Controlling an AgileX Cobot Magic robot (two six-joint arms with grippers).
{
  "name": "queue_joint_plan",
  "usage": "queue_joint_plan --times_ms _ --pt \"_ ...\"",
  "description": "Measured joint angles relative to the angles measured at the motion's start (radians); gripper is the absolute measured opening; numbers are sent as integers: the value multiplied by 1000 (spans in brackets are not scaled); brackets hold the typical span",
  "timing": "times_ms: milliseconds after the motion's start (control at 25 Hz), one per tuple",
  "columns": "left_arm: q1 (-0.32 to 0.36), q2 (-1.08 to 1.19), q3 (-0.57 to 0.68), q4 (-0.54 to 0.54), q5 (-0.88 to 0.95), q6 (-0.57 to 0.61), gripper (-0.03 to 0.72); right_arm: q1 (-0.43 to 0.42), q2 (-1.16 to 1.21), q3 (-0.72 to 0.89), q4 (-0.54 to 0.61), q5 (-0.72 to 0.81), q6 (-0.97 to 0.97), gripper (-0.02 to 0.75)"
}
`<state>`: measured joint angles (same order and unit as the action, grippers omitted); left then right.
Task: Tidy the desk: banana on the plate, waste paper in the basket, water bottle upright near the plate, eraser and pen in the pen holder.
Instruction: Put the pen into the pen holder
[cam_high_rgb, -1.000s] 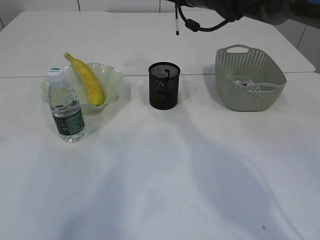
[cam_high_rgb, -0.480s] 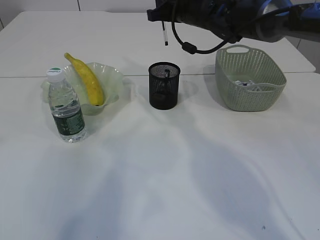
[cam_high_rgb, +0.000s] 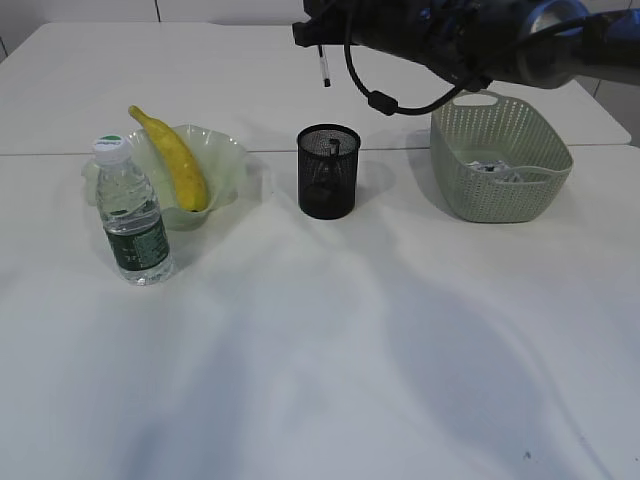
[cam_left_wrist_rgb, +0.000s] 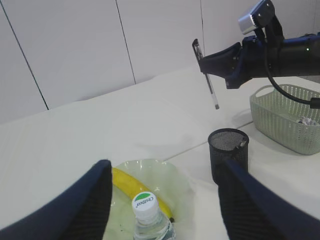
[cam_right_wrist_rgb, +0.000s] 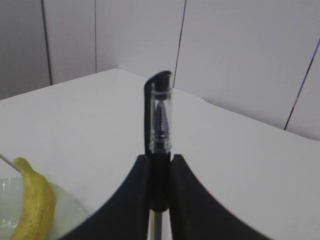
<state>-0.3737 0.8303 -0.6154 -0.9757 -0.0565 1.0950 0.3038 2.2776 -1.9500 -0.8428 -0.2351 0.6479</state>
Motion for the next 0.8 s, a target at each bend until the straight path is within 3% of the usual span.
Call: queue_joint_plan --times_ms 800 --pt "0 0 0 0 -73 0 475 -39 0 185 -57 -263 0 61"
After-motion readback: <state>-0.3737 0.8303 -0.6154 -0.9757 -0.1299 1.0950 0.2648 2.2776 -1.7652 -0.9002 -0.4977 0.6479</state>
